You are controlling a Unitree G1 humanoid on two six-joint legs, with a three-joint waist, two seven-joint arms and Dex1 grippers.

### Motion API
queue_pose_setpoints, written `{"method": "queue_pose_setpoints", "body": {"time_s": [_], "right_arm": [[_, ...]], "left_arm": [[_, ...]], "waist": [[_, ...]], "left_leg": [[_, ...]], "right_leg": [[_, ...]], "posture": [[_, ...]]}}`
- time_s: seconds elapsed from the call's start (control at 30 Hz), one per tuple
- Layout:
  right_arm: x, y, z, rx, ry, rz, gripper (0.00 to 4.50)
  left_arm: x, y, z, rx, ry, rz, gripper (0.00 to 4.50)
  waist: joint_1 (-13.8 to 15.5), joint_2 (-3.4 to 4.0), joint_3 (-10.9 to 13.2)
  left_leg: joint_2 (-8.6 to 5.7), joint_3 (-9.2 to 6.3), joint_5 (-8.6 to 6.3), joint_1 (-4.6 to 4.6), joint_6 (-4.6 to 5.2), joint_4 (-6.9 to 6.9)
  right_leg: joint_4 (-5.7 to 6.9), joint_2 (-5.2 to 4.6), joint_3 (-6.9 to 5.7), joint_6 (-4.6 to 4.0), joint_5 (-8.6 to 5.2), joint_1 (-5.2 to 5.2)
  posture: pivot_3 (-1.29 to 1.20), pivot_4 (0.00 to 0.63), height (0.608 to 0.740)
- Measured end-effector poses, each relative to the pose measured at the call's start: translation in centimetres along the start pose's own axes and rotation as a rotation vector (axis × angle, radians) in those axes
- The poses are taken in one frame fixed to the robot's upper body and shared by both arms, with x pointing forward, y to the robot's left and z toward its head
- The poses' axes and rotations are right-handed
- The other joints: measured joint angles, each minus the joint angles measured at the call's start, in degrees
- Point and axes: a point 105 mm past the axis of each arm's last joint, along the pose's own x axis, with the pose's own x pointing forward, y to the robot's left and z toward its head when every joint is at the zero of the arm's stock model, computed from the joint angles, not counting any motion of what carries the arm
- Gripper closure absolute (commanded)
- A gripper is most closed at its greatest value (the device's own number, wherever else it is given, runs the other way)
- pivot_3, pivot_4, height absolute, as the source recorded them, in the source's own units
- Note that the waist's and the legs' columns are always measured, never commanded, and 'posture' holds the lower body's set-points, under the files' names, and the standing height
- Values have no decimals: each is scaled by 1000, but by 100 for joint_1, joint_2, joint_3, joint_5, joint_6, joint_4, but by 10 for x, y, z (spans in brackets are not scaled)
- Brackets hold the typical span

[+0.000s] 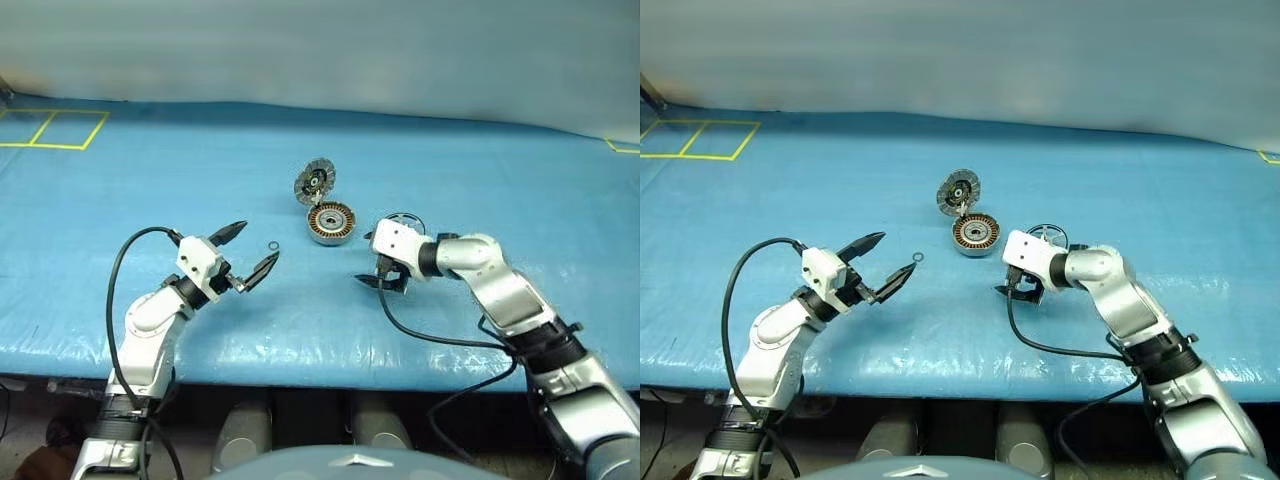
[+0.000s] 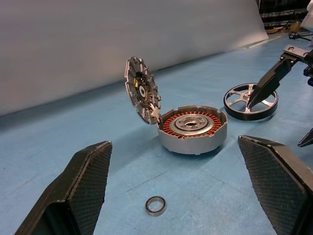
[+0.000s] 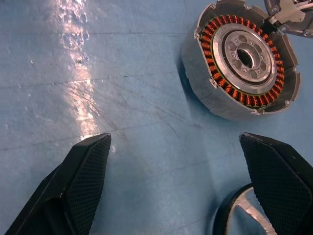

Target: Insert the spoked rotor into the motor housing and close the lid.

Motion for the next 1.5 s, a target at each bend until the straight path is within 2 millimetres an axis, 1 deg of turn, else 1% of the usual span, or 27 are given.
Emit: {"method": "queue_pose_setpoints", "body": {"time_s": [0.17,0.23,0.3,0.37,0.47,0.6,0.87,0.97,1.07,1.13,1.17,1.23,1.27,1.37,1.47,1.5], "right_arm": [[11,-24,22,-234,71,61,61],[16,-30,27,-291,92,83,61],[21,-31,30,-320,98,111,61],[29,-31,32,-339,103,140,61],[33,-32,28,-344,124,168,61],[42,-31,23,-342,148,204,61],[52,-32,24,-341,150,238,61],[55,-33,26,-328,148,251,670],[57,-35,27,-313,137,237,1585],[58,-36,29,-302,123,226,1585],[60,-34,30,-289,113,225,1824],[59,-33,30,-274,91,217,2141],[58,-31,30,-272,79,213,2411],[57,-25,32,-228,36,195,2433],[56,-13,37,-143,-38,175,2433],[54,-6,41,-76,-83,172,2433]], "left_arm": [[3,-9,-3,-24,-15,-1,0],[2,-10,-6,-34,-12,11,0],[-1,-12,-10,-49,-5,23,0],[-5,-15,-15,-60,5,33,0],[-7,-18,-19,-58,23,38,0],[-9,-18,-20,-57,26,50,0],[-14,-19,-23,-64,38,72,0],[-15,-19,-23,-64,39,78,0],[-15,-19,-24,-63,43,84,0],[-16,-19,-25,-65,48,86,0],[-17,-19,-26,-66,49,87,0],[-17,-19,-26,-67,50,87,0],[-17,-20,-25,-66,50,87,0],[-18,-20,-26,-66,53,88,0],[-18,-19,-26,-65,54,88,0],[-18,-19,-25,-64,52,86,0]], "waist": [[19,0,1],[23,0,1],[26,1,1],[33,1,1],[45,2,2],[24,3,2],[11,6,1],[-10,7,0],[-9,11,-5],[-7,11,-5],[-7,11,-6],[-7,11,-6],[-6,10,-7],[-14,11,-7],[-16,11,-8],[-17,11,-8]], "left_leg": [[0,-3,0,-2,0,-5],[0,-4,0,-2,0,-10],[-1,-4,0,-3,0,-14],[-1,-6,0,-4,0,-19],[-1,-7,0,-4,-1,-19],[-1,-4,0,-3,-1,-19],[-1,-4,0,5,-1,-20],[0,-3,1,13,-3,-20],[1,-4,2,15,-4,-20],[0,-5,2,15,-4,-22],[0,-4,2,15,-4,-24],[0,-5,3,15,-4,-28],[1,-6,2,16,-4,-32],[2,-5,3,17,-4,-37],[2,-7,3,16,-5,-41],[3,-8,3,16,-5,-43]], "right_leg": [[-2,0,-2,0,3,-3],[-4,-1,-2,-1,3,-5],[-7,-1,-1,1,5,-7],[-8,-1,-2,16,15,-9],[-7,-1,-2,15,15,-9],[-6,-1,-2,10,14,-9],[-4,0,-2,10,15,-5],[1,0,-2,-11,5,0],[3,0,-2,-12,5,3],[2,0,-2,-12,6,2],[1,0,-2,-12,6,2],[1,0,-2,-12,6,0],[1,1,-3,-12,6,0],[1,1,-3,-10,7,-3],[1,1,-4,-1,12,-5],[0,1,-5,1,13,-4]], "posture": [[0,150,740],[0,150,740],[0,150,740],[0,150,740],[0,150,740],[0,150,740],[0,150,740],[0,150,740],[0,150,740],[0,150,740],[0,150,740],[0,150,740],[0,150,740],[0,150,740],[0,150,740],[0,150,740]]}}
